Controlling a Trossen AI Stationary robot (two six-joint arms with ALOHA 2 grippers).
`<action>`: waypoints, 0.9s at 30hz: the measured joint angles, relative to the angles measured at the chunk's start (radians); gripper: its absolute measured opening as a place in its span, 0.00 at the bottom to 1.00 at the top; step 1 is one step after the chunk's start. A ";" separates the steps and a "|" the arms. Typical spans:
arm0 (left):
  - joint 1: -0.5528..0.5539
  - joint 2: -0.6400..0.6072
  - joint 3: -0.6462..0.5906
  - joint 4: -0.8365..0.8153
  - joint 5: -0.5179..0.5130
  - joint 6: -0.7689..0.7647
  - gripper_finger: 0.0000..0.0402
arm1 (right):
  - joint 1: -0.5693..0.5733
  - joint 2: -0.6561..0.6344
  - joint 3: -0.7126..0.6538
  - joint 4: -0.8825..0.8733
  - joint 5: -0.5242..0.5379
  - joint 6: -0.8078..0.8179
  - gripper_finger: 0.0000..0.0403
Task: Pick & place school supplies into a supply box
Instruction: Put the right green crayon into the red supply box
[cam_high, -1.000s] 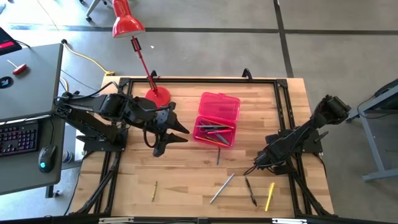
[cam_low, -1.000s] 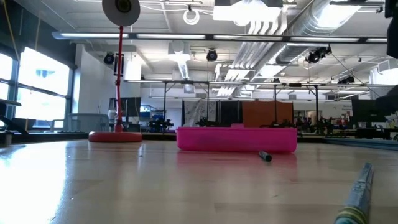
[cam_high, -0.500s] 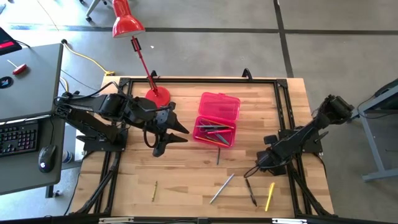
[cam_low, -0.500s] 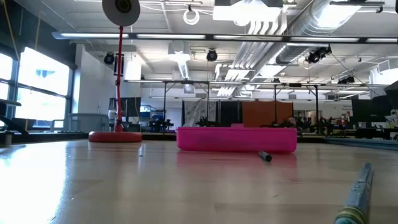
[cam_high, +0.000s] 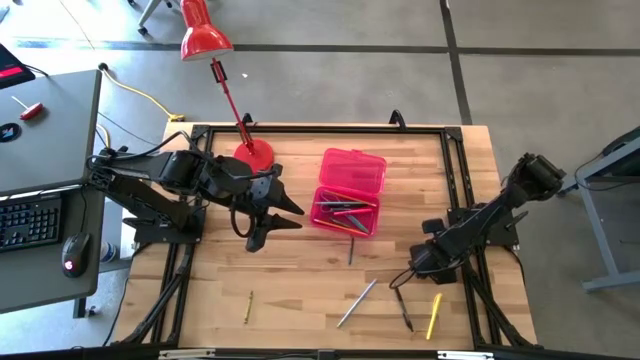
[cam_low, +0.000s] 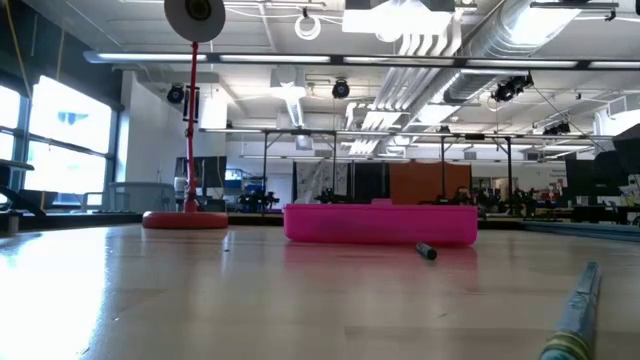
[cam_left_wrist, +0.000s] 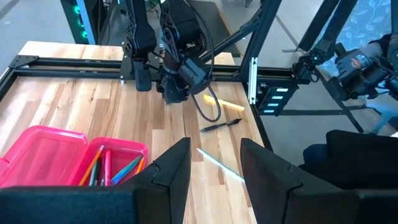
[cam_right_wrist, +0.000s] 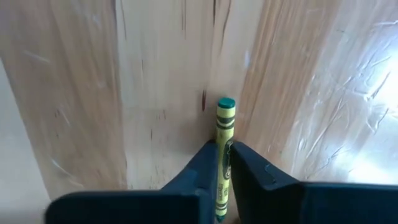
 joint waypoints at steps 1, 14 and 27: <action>0.000 0.000 0.000 0.000 0.000 0.000 0.43 | 0.000 0.000 0.000 0.001 0.000 0.000 0.02; 0.001 0.000 0.000 0.000 0.000 0.000 0.43 | -0.010 0.002 0.211 0.019 0.153 -0.061 0.02; 0.001 0.000 0.000 0.001 0.000 0.000 0.43 | -0.390 0.002 0.423 0.280 0.376 -0.479 0.01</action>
